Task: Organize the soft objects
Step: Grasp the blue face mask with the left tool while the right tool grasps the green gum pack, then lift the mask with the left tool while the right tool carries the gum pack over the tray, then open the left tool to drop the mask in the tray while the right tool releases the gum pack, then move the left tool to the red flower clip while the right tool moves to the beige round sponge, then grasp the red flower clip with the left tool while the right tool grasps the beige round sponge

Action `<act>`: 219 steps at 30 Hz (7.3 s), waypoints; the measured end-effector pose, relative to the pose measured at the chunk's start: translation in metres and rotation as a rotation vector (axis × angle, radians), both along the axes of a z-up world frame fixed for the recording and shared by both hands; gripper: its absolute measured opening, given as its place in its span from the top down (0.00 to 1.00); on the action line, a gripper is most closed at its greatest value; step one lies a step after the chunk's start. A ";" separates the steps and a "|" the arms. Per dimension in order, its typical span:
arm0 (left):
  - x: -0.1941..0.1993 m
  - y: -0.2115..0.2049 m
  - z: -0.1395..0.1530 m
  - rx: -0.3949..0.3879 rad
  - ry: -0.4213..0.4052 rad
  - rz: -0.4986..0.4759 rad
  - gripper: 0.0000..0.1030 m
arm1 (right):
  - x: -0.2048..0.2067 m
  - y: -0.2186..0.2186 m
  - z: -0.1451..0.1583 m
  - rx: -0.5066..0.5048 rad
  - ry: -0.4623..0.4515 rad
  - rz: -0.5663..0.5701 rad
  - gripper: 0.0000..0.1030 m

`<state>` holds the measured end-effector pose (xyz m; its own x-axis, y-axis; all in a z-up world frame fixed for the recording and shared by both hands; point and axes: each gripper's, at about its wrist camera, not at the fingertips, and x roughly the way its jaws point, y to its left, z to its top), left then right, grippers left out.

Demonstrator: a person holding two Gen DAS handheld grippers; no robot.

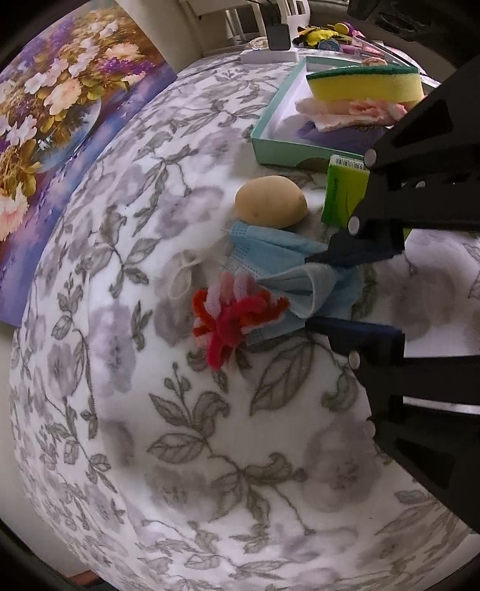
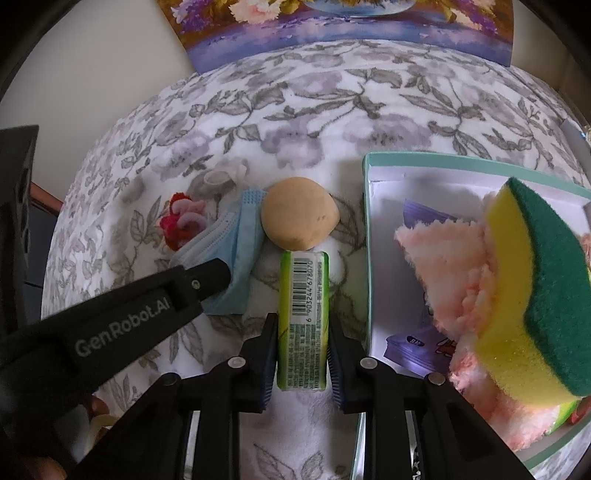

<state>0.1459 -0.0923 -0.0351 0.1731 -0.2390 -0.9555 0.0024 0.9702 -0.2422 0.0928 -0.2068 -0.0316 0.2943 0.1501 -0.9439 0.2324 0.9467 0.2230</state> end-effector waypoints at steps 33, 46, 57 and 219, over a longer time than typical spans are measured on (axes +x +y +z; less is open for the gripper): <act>-0.020 0.040 0.137 -0.145 -0.291 0.052 0.90 | -0.033 -0.036 0.100 0.034 -0.235 -0.109 0.78; -0.039 0.009 0.144 -0.107 -0.314 -0.001 0.90 | -0.065 -0.089 0.121 -0.017 -0.275 -0.202 0.78; -0.074 -0.064 0.141 -0.132 -0.272 -0.144 0.90 | -0.106 -0.170 0.097 -0.067 -0.186 -0.353 0.78; 0.034 0.084 0.030 0.144 -0.078 0.279 0.13 | 0.029 0.008 0.031 -0.035 -0.110 0.004 0.21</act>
